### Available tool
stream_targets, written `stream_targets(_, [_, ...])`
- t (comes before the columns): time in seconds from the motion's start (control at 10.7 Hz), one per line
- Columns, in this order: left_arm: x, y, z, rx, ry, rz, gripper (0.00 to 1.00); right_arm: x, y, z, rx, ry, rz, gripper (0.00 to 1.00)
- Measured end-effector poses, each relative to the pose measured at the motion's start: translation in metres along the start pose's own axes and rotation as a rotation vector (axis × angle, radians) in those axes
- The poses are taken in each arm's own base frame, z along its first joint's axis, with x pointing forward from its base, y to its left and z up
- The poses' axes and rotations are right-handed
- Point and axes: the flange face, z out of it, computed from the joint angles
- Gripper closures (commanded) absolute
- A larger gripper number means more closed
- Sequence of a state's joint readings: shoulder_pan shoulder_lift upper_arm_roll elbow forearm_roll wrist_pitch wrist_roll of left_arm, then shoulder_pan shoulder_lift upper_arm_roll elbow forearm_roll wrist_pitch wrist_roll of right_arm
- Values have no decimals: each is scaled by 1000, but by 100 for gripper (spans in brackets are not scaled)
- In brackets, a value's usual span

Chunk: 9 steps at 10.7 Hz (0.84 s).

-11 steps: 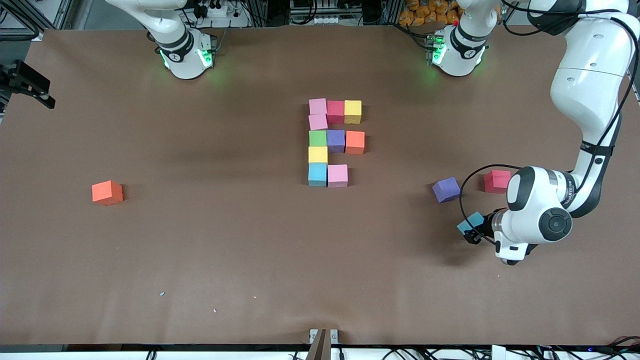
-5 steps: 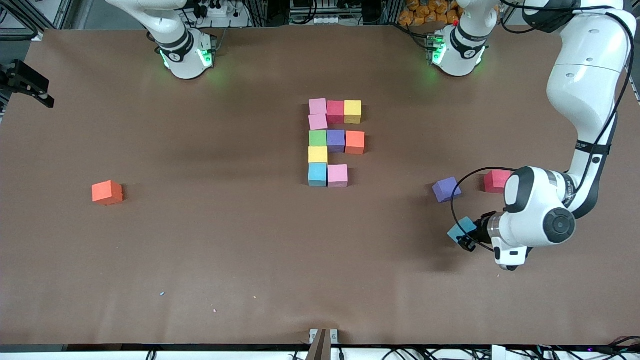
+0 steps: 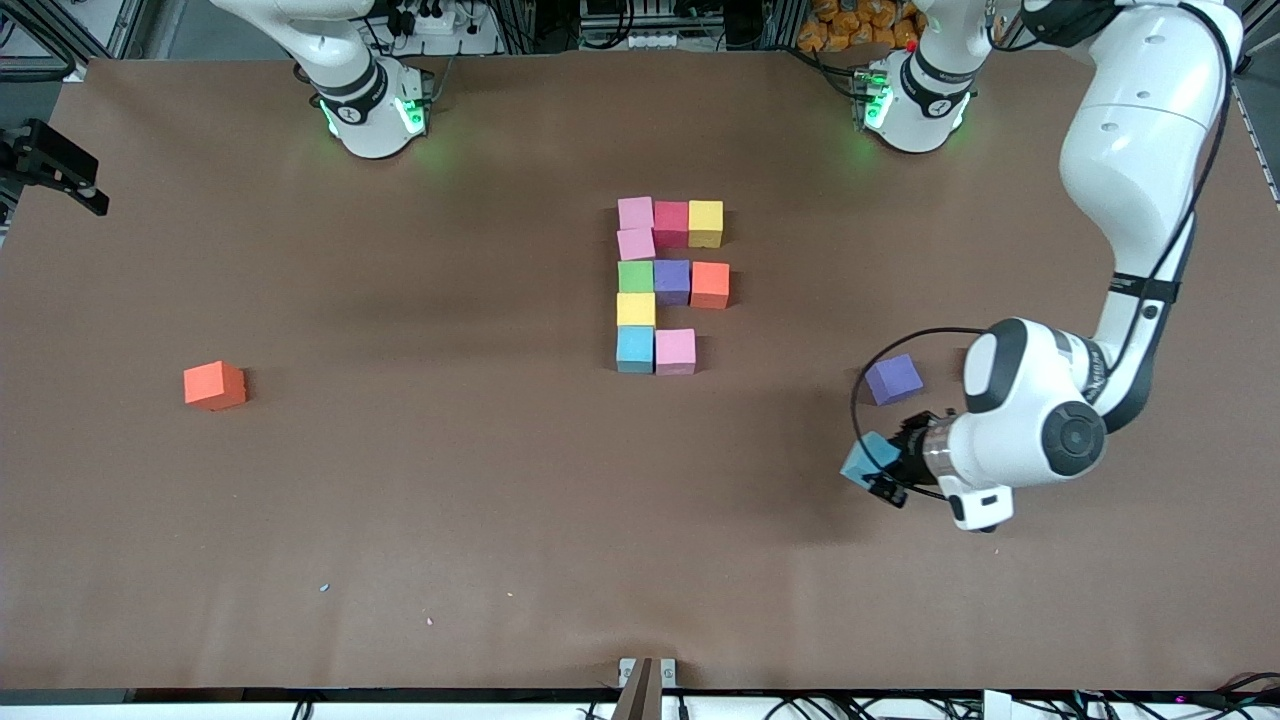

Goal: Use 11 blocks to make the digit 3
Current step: 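Carry the cyan cube with the left gripper to the pink cube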

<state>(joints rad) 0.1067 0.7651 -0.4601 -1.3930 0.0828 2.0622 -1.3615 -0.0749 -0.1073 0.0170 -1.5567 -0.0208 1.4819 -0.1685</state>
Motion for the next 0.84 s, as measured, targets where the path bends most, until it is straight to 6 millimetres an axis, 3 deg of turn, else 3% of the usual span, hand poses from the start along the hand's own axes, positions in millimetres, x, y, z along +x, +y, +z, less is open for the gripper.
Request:
stream_targets(0.28, [-29,8,-21,-29,0,-159,100,0,0,0,0,0,0,0])
stream_targets(0.56, [-85,13,-47,-27,21,-282,100,0,0,1,0,-2,0,0])
stream_targets(0.84, [-123,11,-36,37,30,-384,100,0,0,1,0,-3,0,0])
